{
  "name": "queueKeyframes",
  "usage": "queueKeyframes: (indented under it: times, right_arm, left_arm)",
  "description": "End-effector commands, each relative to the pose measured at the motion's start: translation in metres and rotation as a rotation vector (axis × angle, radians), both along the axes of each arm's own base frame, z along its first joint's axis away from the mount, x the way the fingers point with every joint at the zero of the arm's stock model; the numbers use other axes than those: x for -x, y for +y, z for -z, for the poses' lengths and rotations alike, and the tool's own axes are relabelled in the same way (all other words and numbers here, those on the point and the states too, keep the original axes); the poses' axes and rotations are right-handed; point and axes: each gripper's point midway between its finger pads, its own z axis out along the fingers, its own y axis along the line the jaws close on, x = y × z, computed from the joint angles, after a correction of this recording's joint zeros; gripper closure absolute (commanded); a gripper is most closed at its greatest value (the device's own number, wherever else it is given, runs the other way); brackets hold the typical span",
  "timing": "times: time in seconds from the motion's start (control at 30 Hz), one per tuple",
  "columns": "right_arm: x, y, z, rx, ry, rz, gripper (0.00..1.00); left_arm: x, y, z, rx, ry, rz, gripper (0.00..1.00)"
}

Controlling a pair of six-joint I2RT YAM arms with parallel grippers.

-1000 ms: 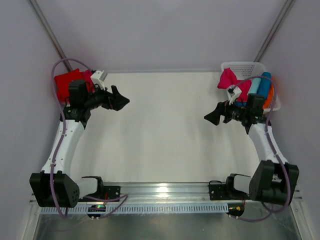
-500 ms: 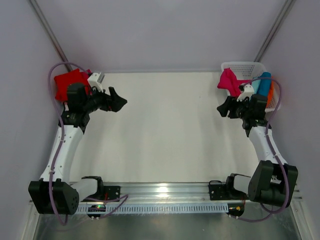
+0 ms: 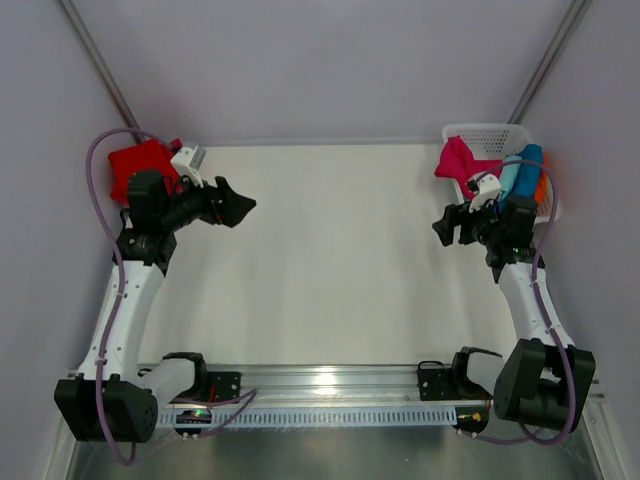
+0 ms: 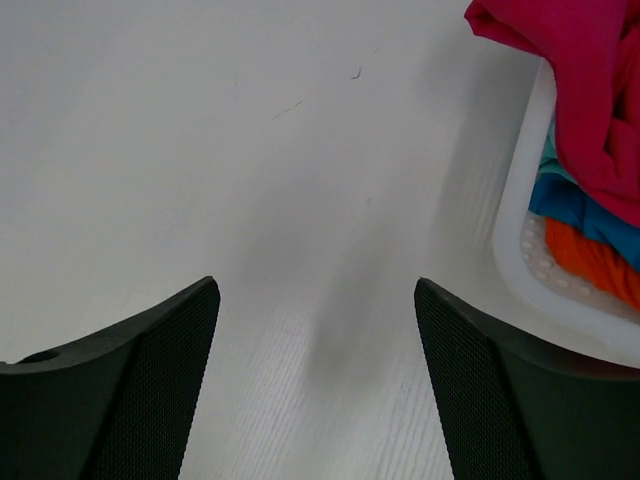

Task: Fold and stack the t-shirts
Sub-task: Grab the tshirt from the pile

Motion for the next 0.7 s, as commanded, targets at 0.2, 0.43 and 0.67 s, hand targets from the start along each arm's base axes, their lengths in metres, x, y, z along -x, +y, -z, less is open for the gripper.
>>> queueKeyframes:
  times: [0.2, 0.43, 0.67]
  right_arm:
    - [-0.005, 0.009, 0.003, -0.071, 0.075, -0.086, 0.97]
    - [-0.009, -0.002, 0.02, -0.054, 0.157, -0.043, 0.36]
    - [-0.063, -0.028, -0.015, 0.009, 0.128, 0.021, 0.01]
  left_arm:
    - [0.003, -0.003, 0.003, -0.011, -0.043, 0.034, 1.0]
    - [0.001, -0.004, 0.023, -0.026, -0.008, 0.059, 0.01]
    - [-0.009, 0.001, 0.048, -0.117, 0.04, 0.083, 0.01]
